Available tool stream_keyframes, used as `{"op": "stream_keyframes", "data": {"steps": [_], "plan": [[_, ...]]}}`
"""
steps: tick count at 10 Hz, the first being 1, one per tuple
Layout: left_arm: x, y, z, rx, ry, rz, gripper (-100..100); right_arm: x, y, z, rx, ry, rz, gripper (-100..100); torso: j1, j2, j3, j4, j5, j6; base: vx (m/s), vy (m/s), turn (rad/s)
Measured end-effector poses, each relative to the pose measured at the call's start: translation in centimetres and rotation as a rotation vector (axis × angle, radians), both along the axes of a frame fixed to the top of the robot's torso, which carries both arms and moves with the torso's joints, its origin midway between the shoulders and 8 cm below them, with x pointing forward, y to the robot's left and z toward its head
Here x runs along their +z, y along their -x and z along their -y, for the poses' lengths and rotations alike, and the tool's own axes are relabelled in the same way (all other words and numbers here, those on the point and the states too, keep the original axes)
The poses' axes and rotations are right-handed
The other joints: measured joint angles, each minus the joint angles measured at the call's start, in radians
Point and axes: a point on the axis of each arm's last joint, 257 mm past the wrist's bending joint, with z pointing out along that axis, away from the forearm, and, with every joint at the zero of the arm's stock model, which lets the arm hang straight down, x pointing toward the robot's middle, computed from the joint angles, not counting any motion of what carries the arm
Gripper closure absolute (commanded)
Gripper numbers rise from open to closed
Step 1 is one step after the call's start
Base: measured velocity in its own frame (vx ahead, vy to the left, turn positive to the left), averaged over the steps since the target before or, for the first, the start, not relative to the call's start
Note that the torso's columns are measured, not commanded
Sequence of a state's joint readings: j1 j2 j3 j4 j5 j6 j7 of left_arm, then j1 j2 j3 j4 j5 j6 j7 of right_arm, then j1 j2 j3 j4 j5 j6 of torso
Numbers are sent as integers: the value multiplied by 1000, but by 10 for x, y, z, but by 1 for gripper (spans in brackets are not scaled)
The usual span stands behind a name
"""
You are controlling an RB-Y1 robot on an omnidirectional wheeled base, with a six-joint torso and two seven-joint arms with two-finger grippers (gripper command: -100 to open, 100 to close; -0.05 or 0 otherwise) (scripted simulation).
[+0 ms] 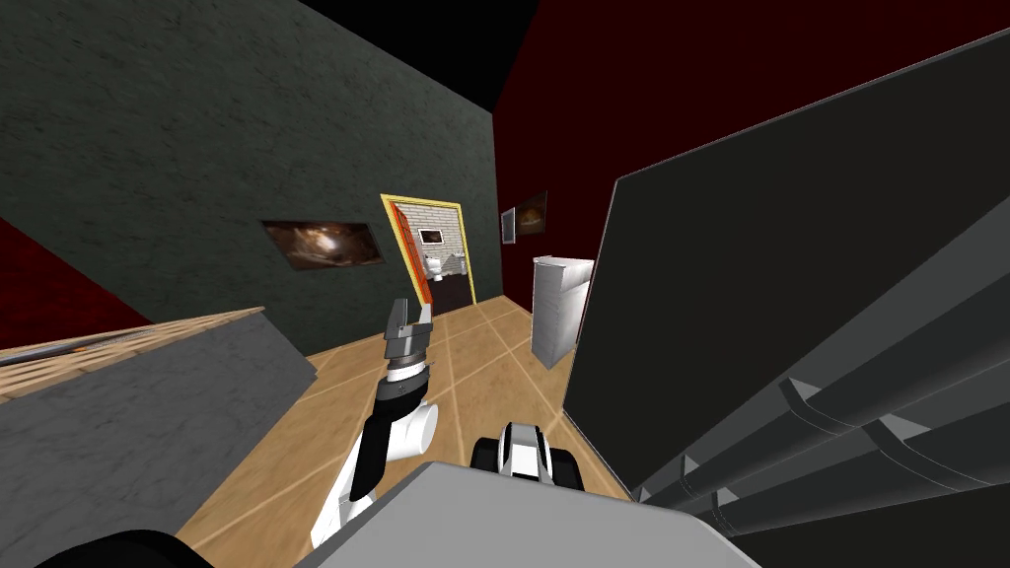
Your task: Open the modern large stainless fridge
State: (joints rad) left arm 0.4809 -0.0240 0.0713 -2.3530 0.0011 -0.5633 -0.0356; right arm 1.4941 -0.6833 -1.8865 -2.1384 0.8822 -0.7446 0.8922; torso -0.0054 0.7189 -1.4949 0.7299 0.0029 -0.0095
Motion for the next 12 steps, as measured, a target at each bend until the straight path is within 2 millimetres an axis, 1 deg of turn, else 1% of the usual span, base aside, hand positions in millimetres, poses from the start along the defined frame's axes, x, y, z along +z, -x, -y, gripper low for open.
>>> {"op": "stream_keyframes", "data": {"steps": [2,3,7,8,9,10,11,12], "plan": [[0,0,0,0,0,0,0,16,-1,-4,5,59,1,-100,1,-1,-1,-1,0,0,-3,-26,26],[0,0,0,0,0,0,0,23,2,-9,5,83,6,-100,4,-1,0,0,1,1,1,-22,30],[0,0,0,0,0,0,0,56,4,-22,13,182,28,-100,4,4,5,2,0,3,2,-17,14],[0,0,0,0,0,0,0,63,2,-26,15,205,32,-100,3,6,7,2,-1,4,-1,-8,7],[0,0,0,0,0,0,0,65,2,-26,15,209,35,-100,4,12,13,5,-3,8,0,0,-23],[0,0,0,0,0,0,0,65,3,-26,14,208,35,100,4,16,16,6,-3,7,0,0,0],[0,0,0,0,0,0,0,66,3,-26,14,211,39,100,2,16,17,6,-6,9,-238,31,95],[0,0,0,0,0,0,0,71,-2,-29,33,219,55,100,7,24,23,6,-7,3,-289,-8,105]]}}
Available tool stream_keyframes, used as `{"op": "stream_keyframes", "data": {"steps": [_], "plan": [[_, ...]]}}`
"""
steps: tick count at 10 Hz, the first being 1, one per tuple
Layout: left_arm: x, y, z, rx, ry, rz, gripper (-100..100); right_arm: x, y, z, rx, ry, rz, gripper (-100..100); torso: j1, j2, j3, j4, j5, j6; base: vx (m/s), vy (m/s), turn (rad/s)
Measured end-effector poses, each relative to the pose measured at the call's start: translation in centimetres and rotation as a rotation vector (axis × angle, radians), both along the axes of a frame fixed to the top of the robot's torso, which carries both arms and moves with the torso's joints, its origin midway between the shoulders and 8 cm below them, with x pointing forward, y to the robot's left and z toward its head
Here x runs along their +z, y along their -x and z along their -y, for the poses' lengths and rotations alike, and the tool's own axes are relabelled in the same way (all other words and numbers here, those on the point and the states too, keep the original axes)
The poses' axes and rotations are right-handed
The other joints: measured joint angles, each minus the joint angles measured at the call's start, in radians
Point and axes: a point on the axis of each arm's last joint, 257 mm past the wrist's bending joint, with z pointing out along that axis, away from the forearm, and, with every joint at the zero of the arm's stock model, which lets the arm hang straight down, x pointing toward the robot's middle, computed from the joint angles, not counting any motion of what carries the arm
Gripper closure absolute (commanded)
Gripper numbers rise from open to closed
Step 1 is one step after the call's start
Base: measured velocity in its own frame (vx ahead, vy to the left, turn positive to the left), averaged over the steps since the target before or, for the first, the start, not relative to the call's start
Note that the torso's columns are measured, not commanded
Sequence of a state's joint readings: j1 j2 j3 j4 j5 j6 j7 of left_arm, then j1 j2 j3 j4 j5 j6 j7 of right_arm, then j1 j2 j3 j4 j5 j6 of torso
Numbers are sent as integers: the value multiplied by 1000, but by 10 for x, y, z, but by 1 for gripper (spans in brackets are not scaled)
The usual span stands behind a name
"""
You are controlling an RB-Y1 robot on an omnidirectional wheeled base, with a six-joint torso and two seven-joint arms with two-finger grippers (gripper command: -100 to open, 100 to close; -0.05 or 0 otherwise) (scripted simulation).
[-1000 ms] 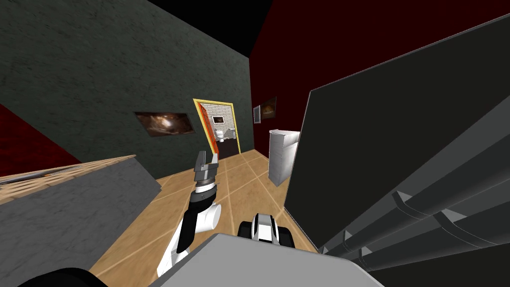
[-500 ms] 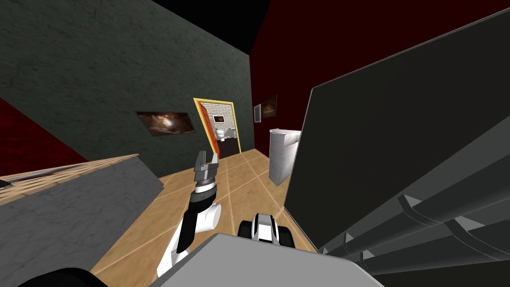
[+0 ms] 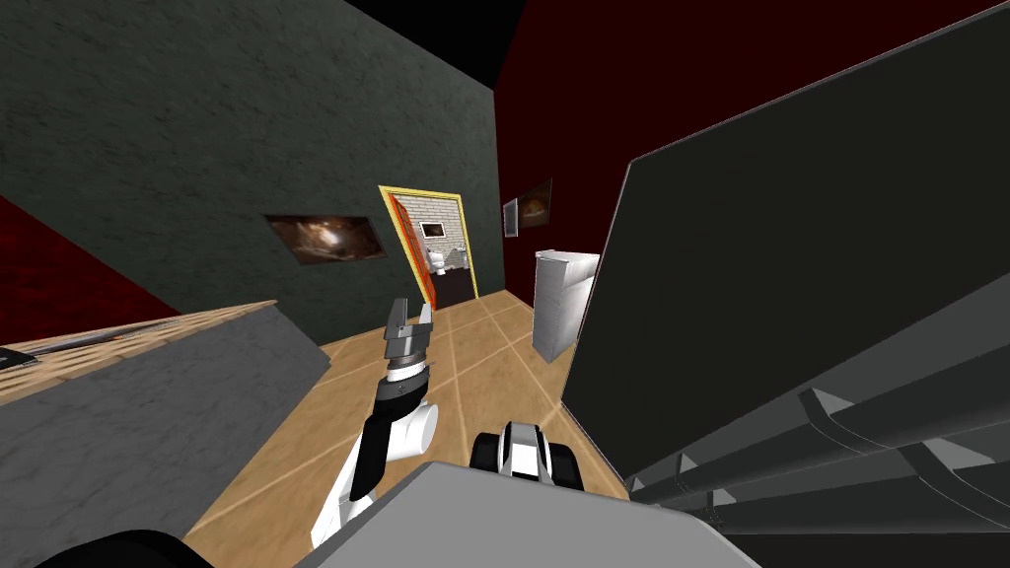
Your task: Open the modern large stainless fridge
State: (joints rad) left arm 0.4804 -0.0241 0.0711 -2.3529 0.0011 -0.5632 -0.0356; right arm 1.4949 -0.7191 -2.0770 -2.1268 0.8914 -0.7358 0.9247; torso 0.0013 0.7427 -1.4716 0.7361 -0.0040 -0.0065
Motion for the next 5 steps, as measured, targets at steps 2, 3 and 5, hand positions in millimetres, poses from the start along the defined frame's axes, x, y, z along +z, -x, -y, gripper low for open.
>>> {"op": "stream_keyframes", "data": {"steps": [2,3,5], "plan": [[0,0,0,0,0,0,0,-1,-12,-12,52,-3,-6,100,-4,0,1,4,0,8,-255,-19,82],[0,0,0,0,0,0,0,-1,-20,-21,82,-5,-11,100,-5,0,0,3,1,8,-324,17,103],[0,0,0,0,0,0,0,-2,-34,-36,142,-5,-13,100,-6,0,-1,4,0,9,-301,21,97]]}}
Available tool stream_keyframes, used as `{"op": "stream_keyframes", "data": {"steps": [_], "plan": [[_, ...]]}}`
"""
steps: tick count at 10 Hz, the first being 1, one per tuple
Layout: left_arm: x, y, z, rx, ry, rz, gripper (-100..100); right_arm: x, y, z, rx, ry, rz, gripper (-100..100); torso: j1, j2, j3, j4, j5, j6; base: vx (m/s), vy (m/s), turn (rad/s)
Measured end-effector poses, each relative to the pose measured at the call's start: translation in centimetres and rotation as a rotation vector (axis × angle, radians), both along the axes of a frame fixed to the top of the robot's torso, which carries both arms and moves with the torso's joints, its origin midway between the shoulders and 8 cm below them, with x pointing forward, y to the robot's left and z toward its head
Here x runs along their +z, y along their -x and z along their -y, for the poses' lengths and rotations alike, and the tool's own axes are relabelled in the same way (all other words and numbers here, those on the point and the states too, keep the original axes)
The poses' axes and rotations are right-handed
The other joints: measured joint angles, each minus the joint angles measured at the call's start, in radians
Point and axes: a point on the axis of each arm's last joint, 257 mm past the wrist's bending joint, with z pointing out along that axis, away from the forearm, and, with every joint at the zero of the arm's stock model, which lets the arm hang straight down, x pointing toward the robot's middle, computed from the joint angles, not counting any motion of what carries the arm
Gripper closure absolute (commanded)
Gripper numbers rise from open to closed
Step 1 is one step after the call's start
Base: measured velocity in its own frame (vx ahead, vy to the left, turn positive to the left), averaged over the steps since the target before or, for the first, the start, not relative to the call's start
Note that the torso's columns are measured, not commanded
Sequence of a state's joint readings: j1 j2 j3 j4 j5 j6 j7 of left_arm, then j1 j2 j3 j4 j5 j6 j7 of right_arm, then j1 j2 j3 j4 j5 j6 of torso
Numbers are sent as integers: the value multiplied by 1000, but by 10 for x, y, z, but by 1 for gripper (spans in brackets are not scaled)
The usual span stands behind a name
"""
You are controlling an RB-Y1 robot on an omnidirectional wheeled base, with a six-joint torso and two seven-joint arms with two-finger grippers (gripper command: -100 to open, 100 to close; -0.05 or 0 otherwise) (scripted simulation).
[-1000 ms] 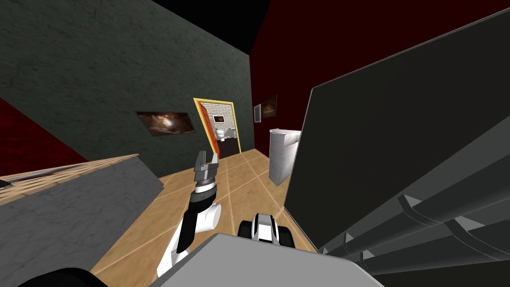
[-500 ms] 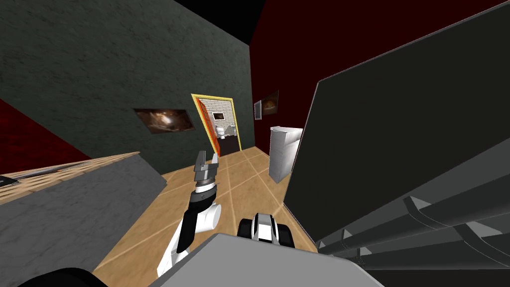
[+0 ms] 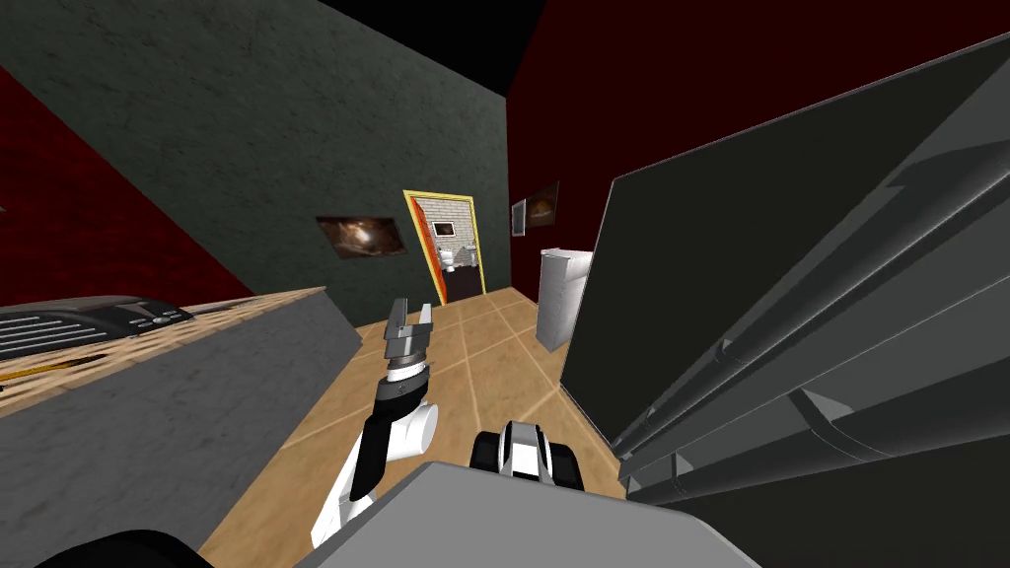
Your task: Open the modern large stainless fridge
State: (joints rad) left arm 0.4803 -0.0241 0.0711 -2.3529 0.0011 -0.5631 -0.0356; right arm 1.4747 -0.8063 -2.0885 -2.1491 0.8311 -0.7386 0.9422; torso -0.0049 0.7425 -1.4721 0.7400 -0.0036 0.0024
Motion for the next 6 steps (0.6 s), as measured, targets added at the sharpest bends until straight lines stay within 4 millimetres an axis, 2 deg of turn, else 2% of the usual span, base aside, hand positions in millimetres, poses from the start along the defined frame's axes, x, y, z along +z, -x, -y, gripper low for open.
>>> {"op": "stream_keyframes", "data": {"steps": [3,5,6], "plan": [[0,0,0,0,0,0,0,0,-22,-21,87,2,-2,100,1,-4,-3,-2,0,-1,-297,24,92],[0,0,0,0,0,0,0,-2,-27,-34,122,5,-6,100,1,-13,-9,-4,1,0,-130,1,35],[0,0,0,0,0,0,0,-3,-29,-39,137,4,-6,100,-1,-12,-11,-6,1,-4,-243,-72,107]]}}
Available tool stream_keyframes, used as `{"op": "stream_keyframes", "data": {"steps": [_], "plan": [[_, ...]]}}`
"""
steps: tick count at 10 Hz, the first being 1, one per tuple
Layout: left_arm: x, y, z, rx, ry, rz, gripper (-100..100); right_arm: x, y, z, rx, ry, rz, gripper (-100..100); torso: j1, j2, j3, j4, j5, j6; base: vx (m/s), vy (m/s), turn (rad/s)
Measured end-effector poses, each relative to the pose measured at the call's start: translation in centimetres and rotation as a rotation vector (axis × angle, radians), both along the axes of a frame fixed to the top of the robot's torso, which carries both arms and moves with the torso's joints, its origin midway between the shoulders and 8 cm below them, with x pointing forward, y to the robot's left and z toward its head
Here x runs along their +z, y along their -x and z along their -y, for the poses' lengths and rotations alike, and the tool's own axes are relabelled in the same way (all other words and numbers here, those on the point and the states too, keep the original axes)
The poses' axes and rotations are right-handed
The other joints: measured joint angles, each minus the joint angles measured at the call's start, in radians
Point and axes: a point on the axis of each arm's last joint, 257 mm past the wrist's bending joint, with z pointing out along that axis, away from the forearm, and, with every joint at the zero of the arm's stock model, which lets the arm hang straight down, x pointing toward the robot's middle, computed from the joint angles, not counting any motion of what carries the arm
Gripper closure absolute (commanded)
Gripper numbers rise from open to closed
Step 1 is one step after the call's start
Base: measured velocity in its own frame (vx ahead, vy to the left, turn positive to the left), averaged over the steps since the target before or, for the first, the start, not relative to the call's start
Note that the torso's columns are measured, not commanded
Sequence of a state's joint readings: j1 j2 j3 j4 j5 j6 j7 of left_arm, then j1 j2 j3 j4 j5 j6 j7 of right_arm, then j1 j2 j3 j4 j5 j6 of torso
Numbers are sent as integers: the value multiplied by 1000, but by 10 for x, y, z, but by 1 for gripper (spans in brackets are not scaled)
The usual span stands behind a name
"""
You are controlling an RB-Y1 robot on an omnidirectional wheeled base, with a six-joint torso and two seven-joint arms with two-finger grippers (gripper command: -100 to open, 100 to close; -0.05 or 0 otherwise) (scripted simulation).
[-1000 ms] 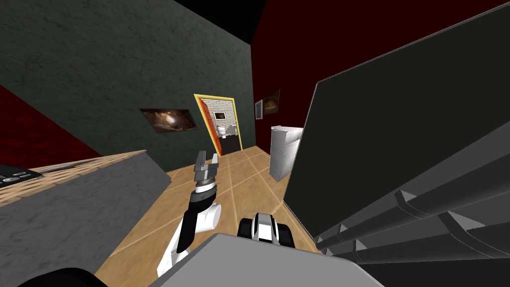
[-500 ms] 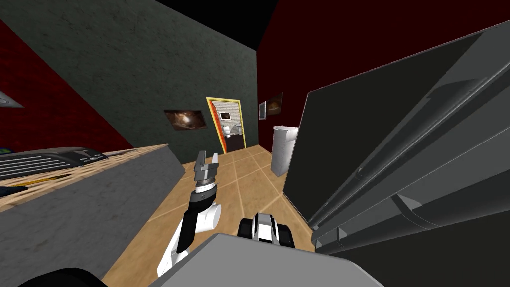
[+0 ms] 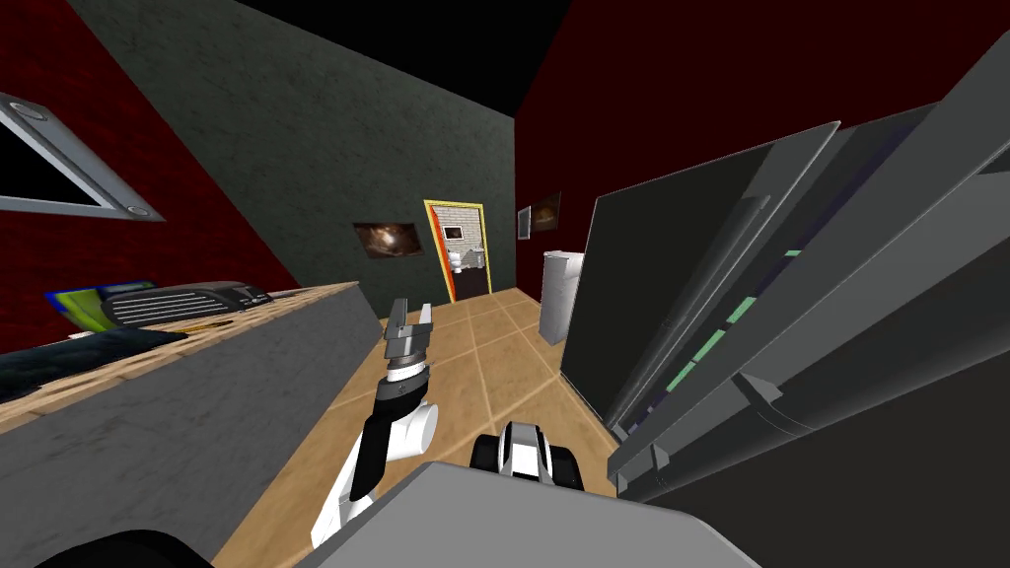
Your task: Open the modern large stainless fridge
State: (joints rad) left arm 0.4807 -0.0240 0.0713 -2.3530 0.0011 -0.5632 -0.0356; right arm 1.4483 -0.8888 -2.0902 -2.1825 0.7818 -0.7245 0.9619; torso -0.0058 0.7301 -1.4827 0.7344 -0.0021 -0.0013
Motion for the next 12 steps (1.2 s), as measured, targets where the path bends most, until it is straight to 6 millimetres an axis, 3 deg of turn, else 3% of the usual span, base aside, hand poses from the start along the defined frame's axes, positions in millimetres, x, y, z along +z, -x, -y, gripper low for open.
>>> {"op": "stream_keyframes", "data": {"steps": [8,12], "plan": [[0,0,0,0,0,0,0,2,-33,-69,240,-6,-4,100,0,9,8,3,-3,4,-296,-59,105],[0,0,0,0,0,0,0,1,-37,-90,312,-5,-3,100,2,0,0,-1,0,-2,-177,-63,86]]}}
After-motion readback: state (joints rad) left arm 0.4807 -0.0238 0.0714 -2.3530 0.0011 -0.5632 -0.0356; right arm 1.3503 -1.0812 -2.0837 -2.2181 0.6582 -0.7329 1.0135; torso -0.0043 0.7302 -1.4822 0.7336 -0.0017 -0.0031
